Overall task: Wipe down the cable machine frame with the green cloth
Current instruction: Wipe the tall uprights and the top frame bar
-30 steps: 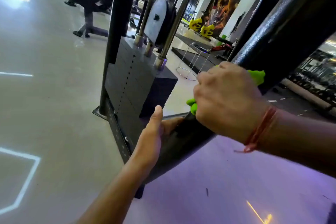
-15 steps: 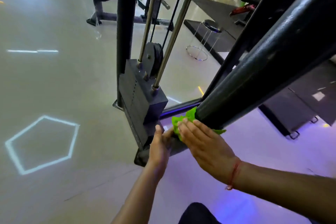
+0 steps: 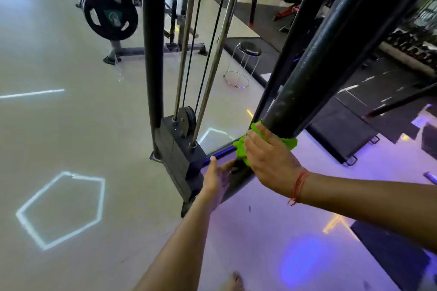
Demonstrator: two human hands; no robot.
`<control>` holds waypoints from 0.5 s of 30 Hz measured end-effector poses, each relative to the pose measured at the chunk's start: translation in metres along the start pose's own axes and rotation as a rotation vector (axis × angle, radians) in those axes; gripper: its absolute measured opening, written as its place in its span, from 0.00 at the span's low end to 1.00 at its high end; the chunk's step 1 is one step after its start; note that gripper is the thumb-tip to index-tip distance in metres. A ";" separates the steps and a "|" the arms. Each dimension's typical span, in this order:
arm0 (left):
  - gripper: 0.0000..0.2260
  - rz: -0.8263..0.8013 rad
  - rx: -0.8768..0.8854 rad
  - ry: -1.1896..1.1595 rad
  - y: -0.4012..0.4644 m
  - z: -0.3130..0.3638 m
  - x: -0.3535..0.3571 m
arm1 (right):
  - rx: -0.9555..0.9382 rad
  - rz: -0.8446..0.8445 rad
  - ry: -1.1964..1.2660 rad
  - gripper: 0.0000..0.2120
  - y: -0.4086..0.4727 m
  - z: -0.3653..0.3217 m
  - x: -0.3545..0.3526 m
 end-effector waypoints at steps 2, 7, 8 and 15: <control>0.34 0.022 -0.025 0.017 -0.003 0.009 0.008 | 0.103 0.023 0.006 0.27 -0.007 0.017 -0.011; 0.32 0.040 -0.043 0.003 -0.006 0.013 0.023 | -0.088 -0.104 -0.038 0.27 -0.001 -0.013 0.017; 0.32 0.049 -0.047 0.004 -0.006 0.014 0.024 | -0.125 -0.083 -0.022 0.25 0.000 -0.009 0.014; 0.31 0.128 -0.044 -0.005 -0.010 0.043 0.045 | 0.144 0.188 0.056 0.23 -0.031 0.085 -0.039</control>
Point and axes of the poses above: each hand's wrist, its own y-axis towards the middle knuckle, its own x-axis out of the palm, z = x × y, the point moved 7 cm from there along y, towards the middle knuckle, and after that the axes turned 15 degrees about -z, right-handed, at the moved point
